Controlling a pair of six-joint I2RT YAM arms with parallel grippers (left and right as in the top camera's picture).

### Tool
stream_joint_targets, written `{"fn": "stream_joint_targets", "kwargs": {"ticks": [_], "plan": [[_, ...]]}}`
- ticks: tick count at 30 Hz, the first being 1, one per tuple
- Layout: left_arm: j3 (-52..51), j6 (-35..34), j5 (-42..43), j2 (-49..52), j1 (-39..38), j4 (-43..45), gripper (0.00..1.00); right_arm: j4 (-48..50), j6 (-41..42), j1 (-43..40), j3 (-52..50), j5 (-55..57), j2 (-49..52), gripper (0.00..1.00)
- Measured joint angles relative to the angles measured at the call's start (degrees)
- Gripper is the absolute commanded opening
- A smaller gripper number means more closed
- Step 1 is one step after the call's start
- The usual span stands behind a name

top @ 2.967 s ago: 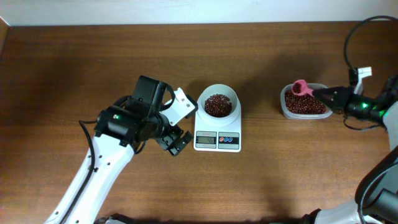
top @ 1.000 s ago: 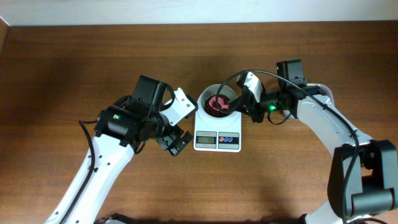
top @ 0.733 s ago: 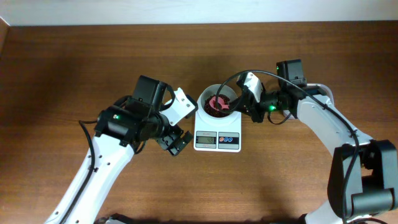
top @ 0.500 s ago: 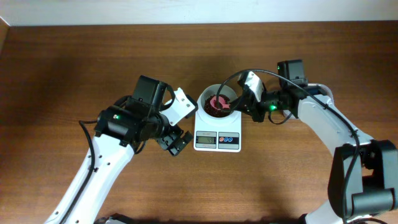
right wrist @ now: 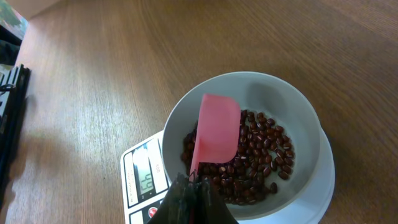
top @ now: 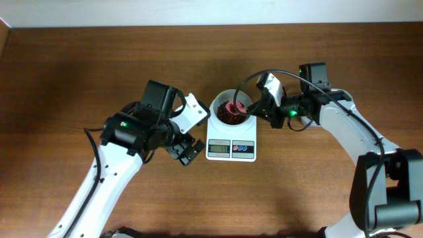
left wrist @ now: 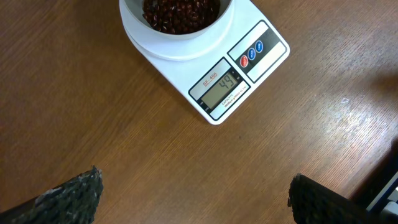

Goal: Scoop and weigh 50g on scale
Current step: 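Tilt the scoop to pour beans into the bowl, right gripper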

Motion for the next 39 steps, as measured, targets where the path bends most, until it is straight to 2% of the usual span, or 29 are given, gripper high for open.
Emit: {"fn": "stream_joint_targets", "kwargs": {"ticks": [9,14,27,39], "plan": [[0.0,0.0,0.0,0.0,0.02,0.0,0.99,-3.32,0.11,0.02,0.35,0.24,-0.02,0.04],[0.0,0.0,0.0,0.0,0.02,0.0,0.99,-4.13,0.11,1.55,0.57,4.0,-0.02,0.04],[0.0,0.0,0.0,0.0,0.0,0.0,0.99,1.64,0.17,4.59,1.97,14.73,-3.65,0.04],[0.0,0.0,0.0,0.0,0.02,0.0,0.99,-3.5,0.2,4.59,2.49,12.5,-4.66,0.04]]}}
